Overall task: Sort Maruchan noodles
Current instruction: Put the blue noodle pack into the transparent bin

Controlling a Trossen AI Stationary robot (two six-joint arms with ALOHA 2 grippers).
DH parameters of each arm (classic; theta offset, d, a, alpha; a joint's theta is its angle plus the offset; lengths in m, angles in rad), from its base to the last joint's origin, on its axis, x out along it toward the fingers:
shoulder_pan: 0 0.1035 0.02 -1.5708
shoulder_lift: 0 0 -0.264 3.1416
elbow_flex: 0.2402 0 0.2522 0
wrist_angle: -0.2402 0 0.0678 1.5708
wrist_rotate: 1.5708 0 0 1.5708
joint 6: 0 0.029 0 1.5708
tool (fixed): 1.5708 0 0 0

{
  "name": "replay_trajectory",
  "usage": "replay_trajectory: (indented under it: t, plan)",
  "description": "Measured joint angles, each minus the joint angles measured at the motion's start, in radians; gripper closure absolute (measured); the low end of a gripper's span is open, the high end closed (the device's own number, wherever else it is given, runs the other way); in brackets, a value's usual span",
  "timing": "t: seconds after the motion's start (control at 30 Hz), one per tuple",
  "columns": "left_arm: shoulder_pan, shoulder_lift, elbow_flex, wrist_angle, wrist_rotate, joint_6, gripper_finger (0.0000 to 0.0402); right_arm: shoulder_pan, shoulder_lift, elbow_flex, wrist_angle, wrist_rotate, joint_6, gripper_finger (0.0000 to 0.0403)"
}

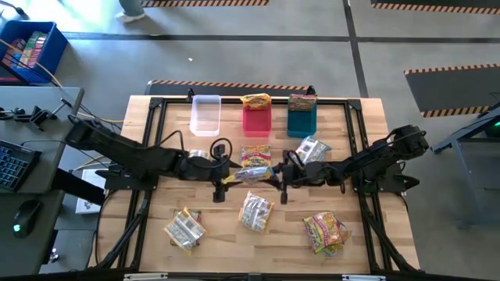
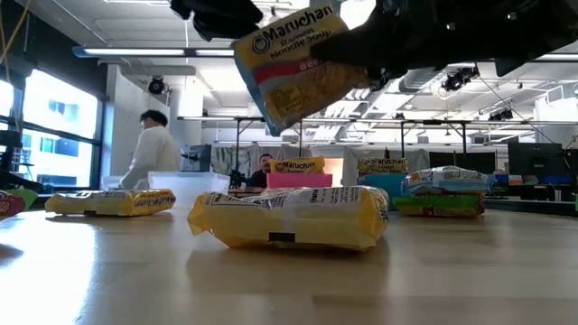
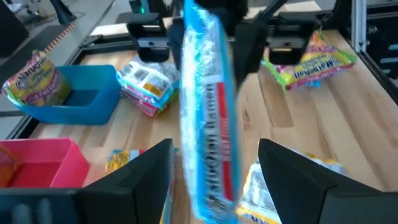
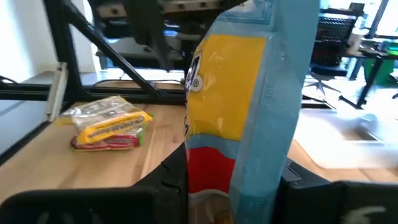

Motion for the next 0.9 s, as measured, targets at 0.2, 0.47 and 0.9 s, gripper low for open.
replay_trajectory:
  t: [0.2,0.47,0.9]
  plan:
    - [0.03,0.044,0.0,0.056,0.045,0.003,0.0172,-0.015,0.0,0.0,0.006,-0.007,-0.003,0.0304]
    - [0.05,0.045,0.0,0.075,0.051,0.003,0.0172,-0.067,0.0,0.025,-0.005,-0.102,-0.01,0.0304]
    - [0.079,0.045,0.0,0.073,0.072,0.011,0.0172,-0.078,0.0,0.113,-0.118,-0.144,-0.062,0.0304]
